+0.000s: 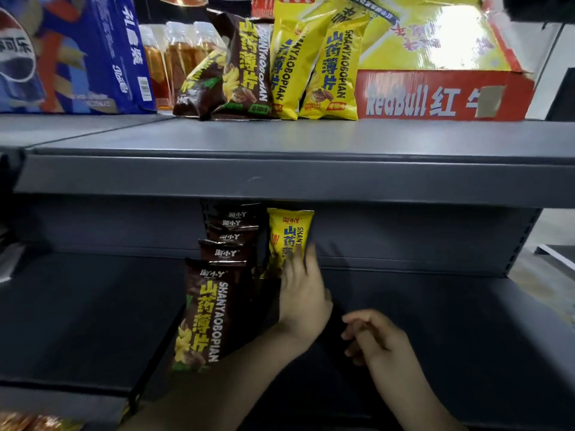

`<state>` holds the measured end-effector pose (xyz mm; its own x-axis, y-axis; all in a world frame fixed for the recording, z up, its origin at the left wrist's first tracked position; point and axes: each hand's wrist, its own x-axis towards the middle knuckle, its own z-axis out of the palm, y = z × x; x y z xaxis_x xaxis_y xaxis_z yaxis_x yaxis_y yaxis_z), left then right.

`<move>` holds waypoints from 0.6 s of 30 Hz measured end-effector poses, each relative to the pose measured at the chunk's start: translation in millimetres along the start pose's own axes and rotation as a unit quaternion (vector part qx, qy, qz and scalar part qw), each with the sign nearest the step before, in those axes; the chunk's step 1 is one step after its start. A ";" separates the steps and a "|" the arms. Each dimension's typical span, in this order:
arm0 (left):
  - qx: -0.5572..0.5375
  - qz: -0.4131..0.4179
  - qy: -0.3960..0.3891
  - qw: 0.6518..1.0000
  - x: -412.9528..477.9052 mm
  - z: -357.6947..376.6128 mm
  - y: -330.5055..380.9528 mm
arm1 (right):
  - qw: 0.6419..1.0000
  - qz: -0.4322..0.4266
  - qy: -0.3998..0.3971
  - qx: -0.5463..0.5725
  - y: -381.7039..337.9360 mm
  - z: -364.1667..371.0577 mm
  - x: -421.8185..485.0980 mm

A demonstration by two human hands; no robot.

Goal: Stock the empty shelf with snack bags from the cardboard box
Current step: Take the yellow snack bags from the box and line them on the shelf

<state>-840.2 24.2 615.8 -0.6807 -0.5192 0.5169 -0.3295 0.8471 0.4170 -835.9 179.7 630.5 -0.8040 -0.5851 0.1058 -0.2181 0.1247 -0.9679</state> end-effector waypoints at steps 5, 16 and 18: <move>0.074 0.193 0.086 0.975 -33.4 -60.2 -17.3 | 0.999 0.013 -0.031 -0.014 -9.7 30.8 7.1; -0.055 -0.087 0.014 0.995 -56.8 -110.8 -129.9 | 0.980 -0.039 -0.187 -0.055 -22.9 151.8 40.4; -0.160 -0.142 -0.020 0.977 -55.3 -110.0 -138.2 | 0.983 -0.022 -0.179 -0.037 -21.0 162.6 46.5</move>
<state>-685.0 -76.7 611.8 -0.6179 -0.7184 0.3197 -0.2912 0.5867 0.7556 -778.8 19.6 618.7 -0.5502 -0.8337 0.0480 -0.2982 0.1424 -0.9438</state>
